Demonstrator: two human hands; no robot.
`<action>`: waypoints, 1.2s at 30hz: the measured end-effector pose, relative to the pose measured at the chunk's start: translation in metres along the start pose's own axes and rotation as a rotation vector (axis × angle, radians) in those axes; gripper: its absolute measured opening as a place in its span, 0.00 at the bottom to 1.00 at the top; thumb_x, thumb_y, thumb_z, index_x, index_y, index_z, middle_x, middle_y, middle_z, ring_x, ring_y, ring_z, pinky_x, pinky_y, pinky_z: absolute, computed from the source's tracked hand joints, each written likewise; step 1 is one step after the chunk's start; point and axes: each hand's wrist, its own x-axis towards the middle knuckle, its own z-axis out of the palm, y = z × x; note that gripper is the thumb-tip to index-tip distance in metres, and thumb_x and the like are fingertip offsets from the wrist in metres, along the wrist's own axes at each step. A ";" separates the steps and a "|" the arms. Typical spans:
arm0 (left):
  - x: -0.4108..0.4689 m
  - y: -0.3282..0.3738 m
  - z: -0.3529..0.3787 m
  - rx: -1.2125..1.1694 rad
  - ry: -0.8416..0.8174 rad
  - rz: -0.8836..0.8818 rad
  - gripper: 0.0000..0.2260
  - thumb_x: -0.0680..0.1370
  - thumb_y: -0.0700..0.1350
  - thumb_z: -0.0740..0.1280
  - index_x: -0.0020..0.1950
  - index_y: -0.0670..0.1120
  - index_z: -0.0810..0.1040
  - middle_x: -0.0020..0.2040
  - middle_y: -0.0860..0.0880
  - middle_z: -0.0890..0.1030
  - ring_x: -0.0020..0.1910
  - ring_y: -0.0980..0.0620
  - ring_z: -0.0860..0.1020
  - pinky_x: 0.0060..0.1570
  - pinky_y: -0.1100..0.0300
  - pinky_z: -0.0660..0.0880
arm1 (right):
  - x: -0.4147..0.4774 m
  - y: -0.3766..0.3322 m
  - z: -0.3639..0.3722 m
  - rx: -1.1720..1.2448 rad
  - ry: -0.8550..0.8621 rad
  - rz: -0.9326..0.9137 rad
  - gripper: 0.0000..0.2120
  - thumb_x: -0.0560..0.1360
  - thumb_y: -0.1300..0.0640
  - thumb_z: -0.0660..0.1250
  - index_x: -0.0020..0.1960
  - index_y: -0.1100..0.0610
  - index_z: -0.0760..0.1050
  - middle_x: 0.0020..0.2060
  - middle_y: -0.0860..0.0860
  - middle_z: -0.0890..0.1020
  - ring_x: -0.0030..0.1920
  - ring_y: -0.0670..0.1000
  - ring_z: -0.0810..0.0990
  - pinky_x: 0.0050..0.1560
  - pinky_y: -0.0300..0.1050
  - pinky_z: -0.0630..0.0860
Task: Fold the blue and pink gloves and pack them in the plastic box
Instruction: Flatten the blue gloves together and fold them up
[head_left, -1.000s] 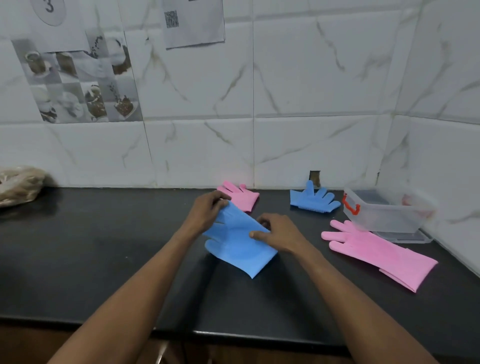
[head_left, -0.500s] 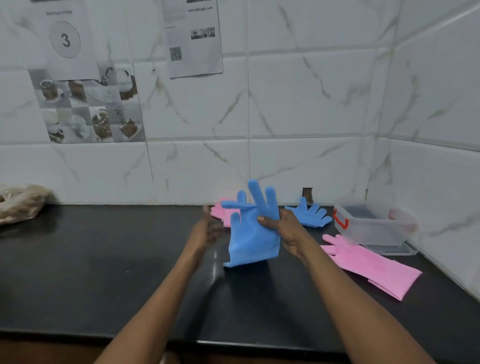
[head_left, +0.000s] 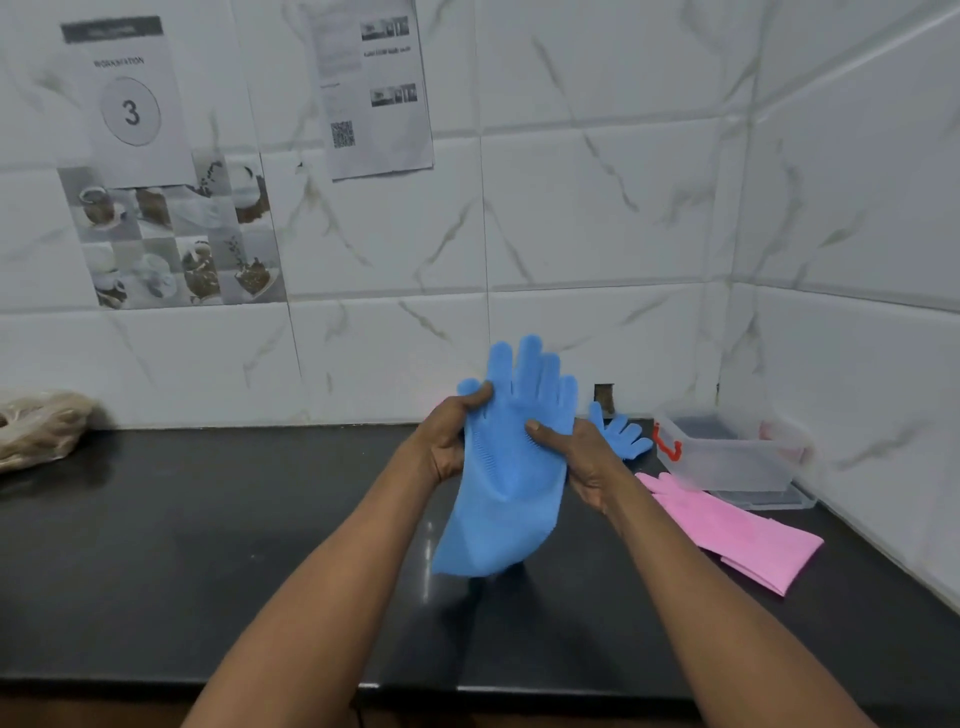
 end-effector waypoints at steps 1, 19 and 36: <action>0.001 0.001 0.000 -0.057 -0.009 0.011 0.20 0.79 0.52 0.66 0.65 0.40 0.78 0.60 0.37 0.81 0.58 0.38 0.81 0.58 0.43 0.77 | -0.001 -0.001 -0.003 0.017 -0.015 0.001 0.24 0.72 0.54 0.74 0.65 0.60 0.76 0.60 0.57 0.82 0.61 0.58 0.81 0.62 0.59 0.76; -0.025 -0.055 -0.093 -0.799 0.271 0.461 0.29 0.77 0.67 0.53 0.61 0.44 0.76 0.57 0.42 0.80 0.49 0.41 0.83 0.55 0.47 0.77 | -0.022 0.041 -0.046 0.134 0.337 0.133 0.15 0.74 0.65 0.69 0.61 0.61 0.77 0.55 0.58 0.84 0.55 0.60 0.83 0.54 0.57 0.81; -0.054 -0.054 -0.145 -0.033 0.536 -0.265 0.22 0.77 0.49 0.71 0.60 0.33 0.76 0.56 0.37 0.82 0.53 0.39 0.81 0.56 0.43 0.78 | -0.040 0.073 -0.057 -0.530 0.583 0.423 0.08 0.73 0.64 0.72 0.46 0.65 0.74 0.46 0.61 0.79 0.47 0.58 0.79 0.43 0.50 0.76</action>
